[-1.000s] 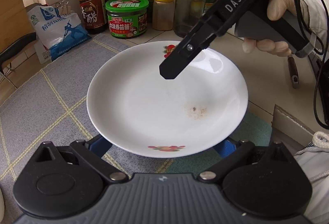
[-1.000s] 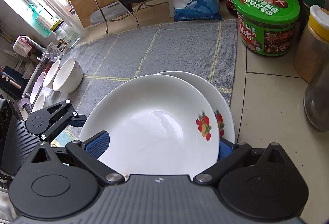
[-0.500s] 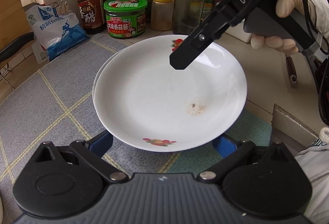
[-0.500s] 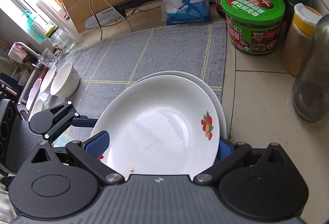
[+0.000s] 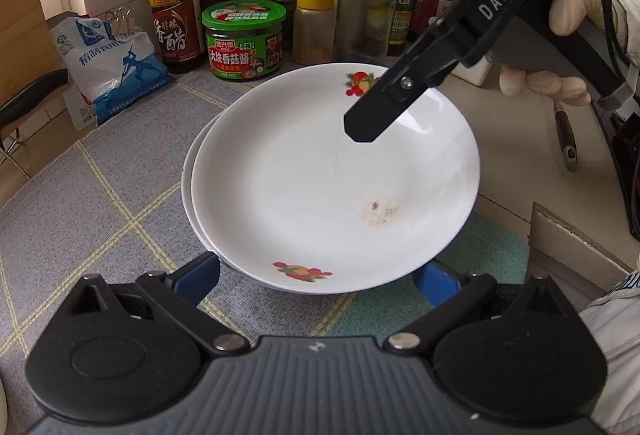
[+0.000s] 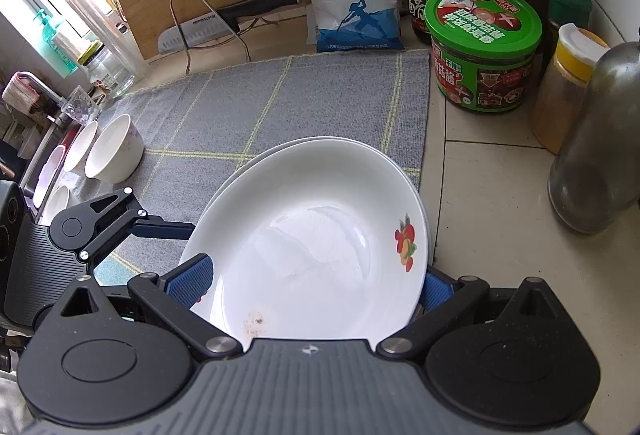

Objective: Organize plates and bowls
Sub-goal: 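Lower the flower-print plate onto the stacked plates with the right gripper, then open the right gripper and withdraw it from the plate stack, then reach the left gripper to a white bowl and grasp its rim, then carry the white bowl with the left gripper beside the other bowls and release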

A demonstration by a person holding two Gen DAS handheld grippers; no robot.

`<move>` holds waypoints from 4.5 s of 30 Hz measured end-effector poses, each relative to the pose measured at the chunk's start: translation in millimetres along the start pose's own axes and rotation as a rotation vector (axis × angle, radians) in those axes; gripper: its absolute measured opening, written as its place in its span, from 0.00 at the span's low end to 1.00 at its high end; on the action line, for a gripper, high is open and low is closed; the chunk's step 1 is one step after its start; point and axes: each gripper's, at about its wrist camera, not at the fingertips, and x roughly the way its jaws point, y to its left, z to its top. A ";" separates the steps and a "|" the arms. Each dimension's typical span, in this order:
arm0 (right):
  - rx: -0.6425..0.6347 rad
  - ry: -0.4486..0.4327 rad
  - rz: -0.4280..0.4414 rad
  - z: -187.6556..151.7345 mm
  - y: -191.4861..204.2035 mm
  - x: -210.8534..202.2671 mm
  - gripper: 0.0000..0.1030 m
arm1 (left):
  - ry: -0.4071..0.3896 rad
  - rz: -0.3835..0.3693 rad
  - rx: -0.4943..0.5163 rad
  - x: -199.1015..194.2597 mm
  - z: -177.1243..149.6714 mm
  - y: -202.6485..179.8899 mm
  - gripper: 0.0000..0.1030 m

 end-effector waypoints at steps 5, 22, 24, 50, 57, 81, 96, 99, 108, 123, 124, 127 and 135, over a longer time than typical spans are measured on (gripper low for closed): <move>-0.008 0.005 -0.018 -3.8 3.1 -3.6 1.00 | -0.008 0.010 0.008 -1.1 -1.4 -1.1 0.99; -0.044 -0.003 -0.101 -24.4 13.8 -13.3 1.00 | -0.060 0.047 0.026 -13.0 -15.1 -7.2 0.99; -0.070 -0.016 -0.119 -26.4 20.3 -15.6 1.00 | -0.092 0.064 0.014 -19.0 -16.1 -6.9 0.99; -0.547 -0.092 -0.063 -23.3 263.2 60.9 1.00 | -0.192 0.442 -0.298 -177.7 -139.7 54.9 0.99; -0.643 -0.131 -0.126 -32.0 312.0 83.7 1.00 | -0.200 0.510 -0.362 -213.4 -178.0 87.4 0.99; -0.722 -0.200 0.004 -65.2 415.5 174.9 1.00 | -0.051 0.464 -0.416 -225.5 -225.4 180.1 0.99; -0.719 -0.241 -0.013 -67.1 420.9 182.2 0.88 | -0.002 0.339 -0.404 -211.7 -218.3 193.3 0.58; -0.715 -0.235 -0.004 -65.6 420.2 182.0 0.85 | 0.005 0.321 -0.403 -208.9 -217.6 194.1 0.55; -0.715 -0.224 -0.002 -64.3 421.4 180.8 0.83 | 0.006 0.311 -0.405 -208.9 -216.5 195.2 0.54; -0.673 -0.214 -0.041 -71.3 392.3 142.1 0.83 | -0.026 0.221 -0.357 -199.6 -189.7 167.5 0.54; -0.667 -0.213 -0.048 -71.6 388.6 139.1 0.83 | -0.029 0.211 -0.350 -197.4 -186.3 164.8 0.54; -0.647 -0.214 -0.070 -73.9 376.5 130.0 0.83 | -0.036 0.184 -0.330 -189.9 -176.0 157.1 0.54; -0.600 -0.207 -0.127 -80.1 345.6 110.8 0.83 | -0.040 0.123 -0.286 -165.2 -150.6 135.4 0.54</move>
